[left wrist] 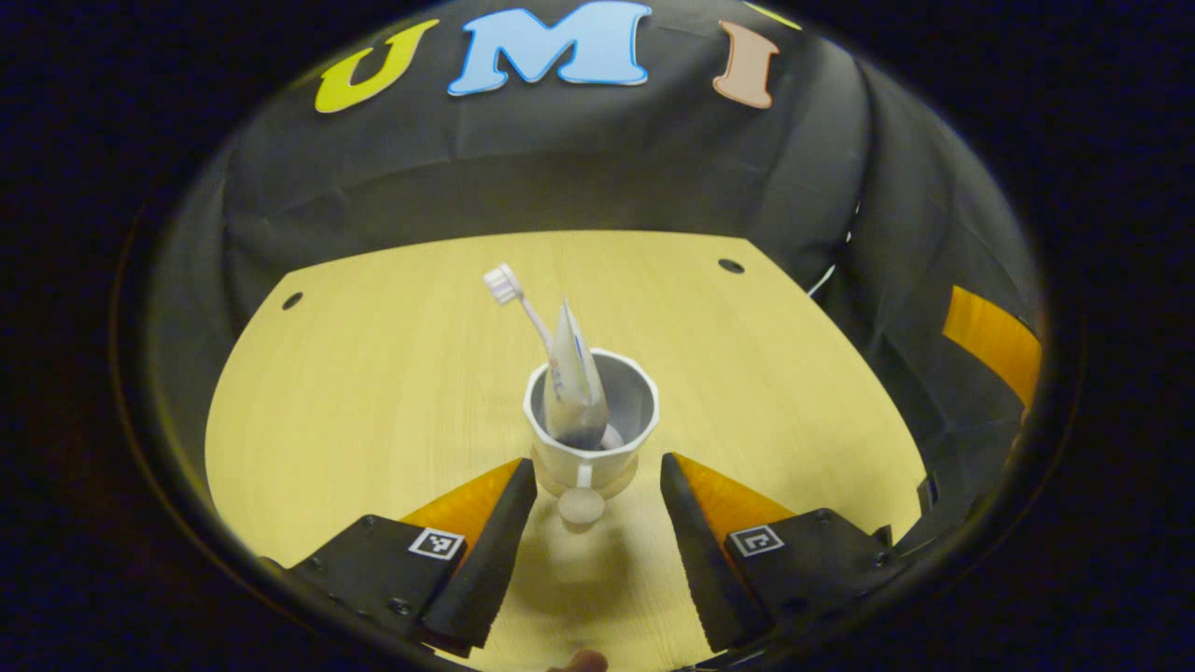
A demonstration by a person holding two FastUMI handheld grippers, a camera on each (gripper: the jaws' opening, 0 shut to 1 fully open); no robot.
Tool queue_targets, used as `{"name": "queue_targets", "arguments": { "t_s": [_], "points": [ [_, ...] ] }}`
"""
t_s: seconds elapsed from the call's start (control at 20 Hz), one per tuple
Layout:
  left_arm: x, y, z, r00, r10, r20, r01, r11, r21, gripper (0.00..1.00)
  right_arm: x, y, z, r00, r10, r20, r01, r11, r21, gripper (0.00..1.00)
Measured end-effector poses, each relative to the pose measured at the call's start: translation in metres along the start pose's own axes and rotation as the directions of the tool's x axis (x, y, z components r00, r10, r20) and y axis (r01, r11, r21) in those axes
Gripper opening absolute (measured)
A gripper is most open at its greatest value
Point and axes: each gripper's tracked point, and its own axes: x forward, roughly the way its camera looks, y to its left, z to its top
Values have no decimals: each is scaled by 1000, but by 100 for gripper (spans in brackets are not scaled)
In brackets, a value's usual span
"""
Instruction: Put the toothbrush and toothpaste on the desktop into the cup, then pick up the cup and place it on the coaster on the desktop.
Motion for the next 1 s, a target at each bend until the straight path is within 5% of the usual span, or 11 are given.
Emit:
{"name": "queue_targets", "arguments": {
  "t_s": [0.2,0.5,1.0],
  "points": [
    [-45,19,40,977,16,211,-16,1000,-3,88,-10,5,18,997,-39,70,39,999,-1,88],
    [-115,38,96,891,33,453,-57,998,39,88,-32,20,38,986,-86,144,87,996,1,88],
    [-148,62,129,817,58,574,-51,998,-27,87,-57,41,60,954,-151,259,164,986,-31,88]
  ]
}}
